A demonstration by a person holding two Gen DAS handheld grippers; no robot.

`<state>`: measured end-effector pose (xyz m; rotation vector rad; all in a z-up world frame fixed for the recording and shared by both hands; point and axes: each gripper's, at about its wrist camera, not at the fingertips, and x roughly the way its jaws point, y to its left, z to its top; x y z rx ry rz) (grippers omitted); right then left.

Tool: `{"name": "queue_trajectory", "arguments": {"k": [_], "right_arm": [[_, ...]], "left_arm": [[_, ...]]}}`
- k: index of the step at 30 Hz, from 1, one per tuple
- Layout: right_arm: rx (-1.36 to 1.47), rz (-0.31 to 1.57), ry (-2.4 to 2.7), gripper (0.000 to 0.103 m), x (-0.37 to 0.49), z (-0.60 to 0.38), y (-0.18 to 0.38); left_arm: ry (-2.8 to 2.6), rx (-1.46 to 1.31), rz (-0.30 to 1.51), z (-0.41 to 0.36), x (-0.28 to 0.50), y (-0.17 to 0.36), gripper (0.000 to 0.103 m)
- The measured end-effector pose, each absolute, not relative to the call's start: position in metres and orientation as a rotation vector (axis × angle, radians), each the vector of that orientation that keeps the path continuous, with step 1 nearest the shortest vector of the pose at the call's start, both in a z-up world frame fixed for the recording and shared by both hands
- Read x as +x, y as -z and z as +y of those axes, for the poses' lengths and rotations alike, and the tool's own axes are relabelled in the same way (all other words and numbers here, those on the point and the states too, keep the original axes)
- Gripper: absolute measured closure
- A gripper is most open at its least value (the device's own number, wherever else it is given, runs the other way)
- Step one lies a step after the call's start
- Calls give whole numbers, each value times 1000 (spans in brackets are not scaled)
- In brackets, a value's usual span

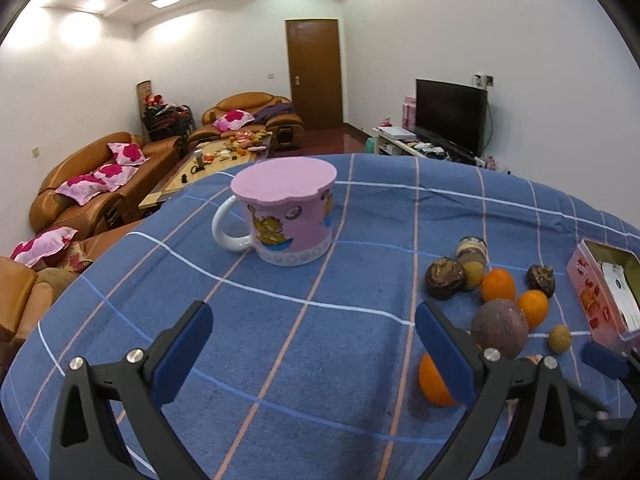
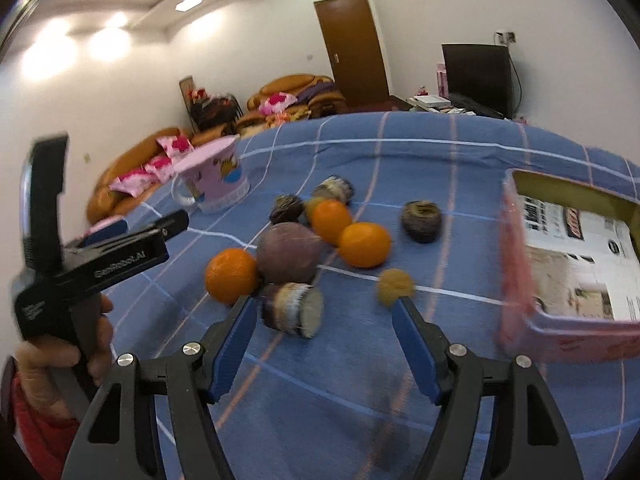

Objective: Organize fruits
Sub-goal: 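Grasp the small striped jar with the right gripper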

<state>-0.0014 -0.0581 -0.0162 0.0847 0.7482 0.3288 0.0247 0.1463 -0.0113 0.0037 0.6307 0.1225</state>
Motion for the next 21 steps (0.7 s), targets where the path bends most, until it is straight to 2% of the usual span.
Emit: {"name": "queue_trajectory", "arguments": {"k": [5,9,16,21], "right_arm": [[58,861,-309,33,21,-32,36],[51,891,-321,64,26,-27,40],[56,835,-285,65,8,-48,25],[135,714,-259,65,-13,-89,-1]], "left_arm": [[-69,28,650,141,24,11,0],[38,39,658,129,20,10,0],[212,58,686,106,20,16,2],[224,108,730,91,24,28,11]]}}
